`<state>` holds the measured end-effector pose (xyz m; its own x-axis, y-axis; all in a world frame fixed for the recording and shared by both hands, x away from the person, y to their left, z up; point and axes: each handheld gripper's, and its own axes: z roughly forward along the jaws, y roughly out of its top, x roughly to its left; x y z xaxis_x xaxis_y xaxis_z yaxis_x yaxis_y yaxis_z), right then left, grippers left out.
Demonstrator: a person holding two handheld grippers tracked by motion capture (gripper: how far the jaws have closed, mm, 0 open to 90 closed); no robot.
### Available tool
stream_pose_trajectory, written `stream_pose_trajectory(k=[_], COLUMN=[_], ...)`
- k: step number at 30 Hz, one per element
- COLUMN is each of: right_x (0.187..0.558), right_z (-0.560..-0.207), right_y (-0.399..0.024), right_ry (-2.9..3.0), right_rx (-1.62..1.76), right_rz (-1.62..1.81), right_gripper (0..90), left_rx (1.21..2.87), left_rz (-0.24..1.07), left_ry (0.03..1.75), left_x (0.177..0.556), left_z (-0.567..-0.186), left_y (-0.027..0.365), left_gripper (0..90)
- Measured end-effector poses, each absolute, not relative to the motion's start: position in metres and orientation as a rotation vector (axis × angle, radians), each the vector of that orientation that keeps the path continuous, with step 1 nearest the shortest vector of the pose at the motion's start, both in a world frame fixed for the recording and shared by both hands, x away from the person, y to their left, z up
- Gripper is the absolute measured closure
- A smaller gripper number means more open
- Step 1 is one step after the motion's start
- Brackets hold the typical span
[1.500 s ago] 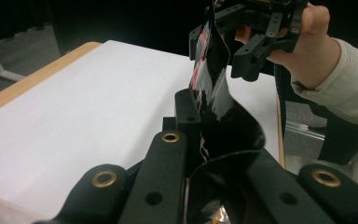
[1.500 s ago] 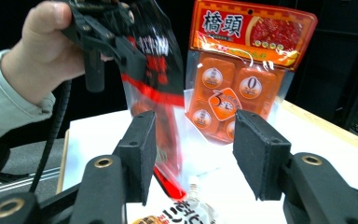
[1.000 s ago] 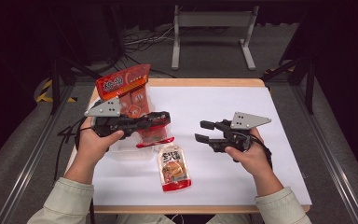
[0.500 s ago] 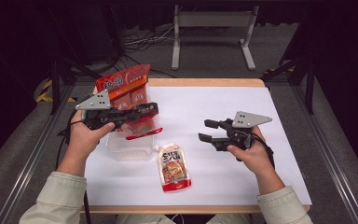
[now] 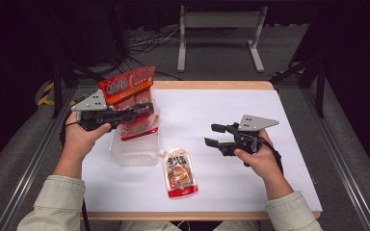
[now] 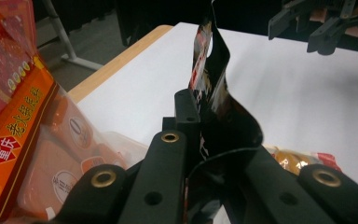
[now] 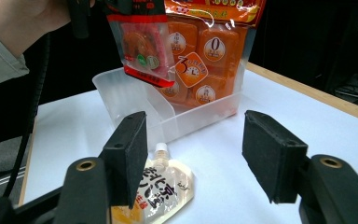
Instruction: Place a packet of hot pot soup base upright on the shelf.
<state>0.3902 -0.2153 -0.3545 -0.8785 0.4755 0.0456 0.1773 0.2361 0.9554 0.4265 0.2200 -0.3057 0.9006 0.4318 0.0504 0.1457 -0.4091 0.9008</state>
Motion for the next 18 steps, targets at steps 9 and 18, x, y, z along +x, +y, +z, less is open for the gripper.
stream_pose_trajectory(k=[9,18], right_x=[0.390,0.389], right_z=[-0.355,-0.356], right_y=[-0.216,-0.218], right_ry=[2.256,2.254], right_rx=[0.617,0.621], right_rz=[1.684,1.682], right_gripper=[41.6,41.8], left_rx=[2.020,2.024], left_rz=[0.346,0.322], left_ry=[0.401,0.405], left_x=[0.434,0.438], left_z=[-0.311,-0.321], left_y=[0.222,0.224], left_gripper=[89.4,89.5])
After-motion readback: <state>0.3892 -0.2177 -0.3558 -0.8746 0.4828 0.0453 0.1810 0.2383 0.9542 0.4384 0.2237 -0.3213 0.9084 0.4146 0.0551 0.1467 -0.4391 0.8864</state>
